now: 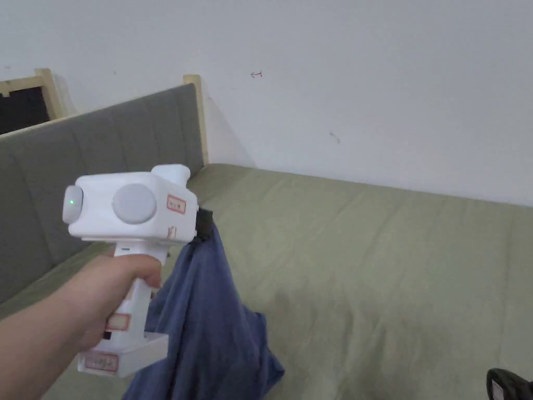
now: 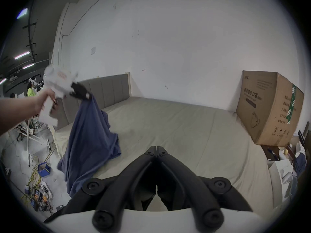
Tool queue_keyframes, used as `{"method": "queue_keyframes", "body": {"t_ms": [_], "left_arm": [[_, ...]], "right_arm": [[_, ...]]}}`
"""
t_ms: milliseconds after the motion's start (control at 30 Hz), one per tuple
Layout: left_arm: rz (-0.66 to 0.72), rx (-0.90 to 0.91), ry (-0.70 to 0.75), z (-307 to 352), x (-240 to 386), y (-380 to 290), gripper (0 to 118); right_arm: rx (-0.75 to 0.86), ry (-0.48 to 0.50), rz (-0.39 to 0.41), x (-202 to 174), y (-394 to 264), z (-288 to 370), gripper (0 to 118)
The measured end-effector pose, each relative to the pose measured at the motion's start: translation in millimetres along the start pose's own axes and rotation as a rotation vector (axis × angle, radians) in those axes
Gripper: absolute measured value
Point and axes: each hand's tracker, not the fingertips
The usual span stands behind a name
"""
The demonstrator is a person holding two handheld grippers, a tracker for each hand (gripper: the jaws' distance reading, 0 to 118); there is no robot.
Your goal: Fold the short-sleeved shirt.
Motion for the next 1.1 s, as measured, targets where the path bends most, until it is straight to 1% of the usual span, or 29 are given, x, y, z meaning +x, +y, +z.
{"method": "queue_keyframes", "body": {"t_ms": [33,167,233,300,367,467,600,733,867,967,1033,1067,1100], "left_arm": [[-0.037,0.047,-0.025,23,20,15,0],[-0.069,0.219,-0.164,92,99,64,0],[-0.080,0.252,-0.256,113,135,76,0],[-0.114,0.259,-0.317,127,179,77,0],[-0.168,0.242,-0.388,132,220,71,0],[-0.233,0.199,-0.475,117,271,51,0],[-0.270,0.093,-0.534,69,329,7,0],[-0.283,-0.100,-0.491,-21,369,-60,0],[-0.398,-0.357,-0.307,-123,391,-151,0],[-0.400,-0.469,-0.194,-171,386,-204,0],[-0.368,-0.500,-0.170,-186,378,-219,1],[-0.342,-0.519,-0.163,-186,373,-223,8],[-0.338,-0.525,-0.180,-187,368,-225,22]], "right_arm": [[0.015,-0.010,-0.010,4,1,8,0],[0.071,-0.060,-0.068,21,5,42,0],[0.092,-0.084,-0.080,29,6,60,0],[0.125,-0.121,-0.078,39,7,81,0],[0.153,-0.171,-0.066,49,8,99,0],[0.178,-0.235,-0.061,66,7,121,0],[0.174,-0.317,-0.084,94,-5,136,0],[0.111,-0.361,-0.135,124,-23,135,0],[0.042,-0.364,-0.185,143,-41,122,0],[0.014,-0.351,-0.197,148,-50,111,0],[-0.003,-0.347,-0.191,149,-54,104,0],[-0.015,-0.344,-0.189,149,-56,100,0],[-0.024,-0.340,-0.189,149,-57,97,0]]}}
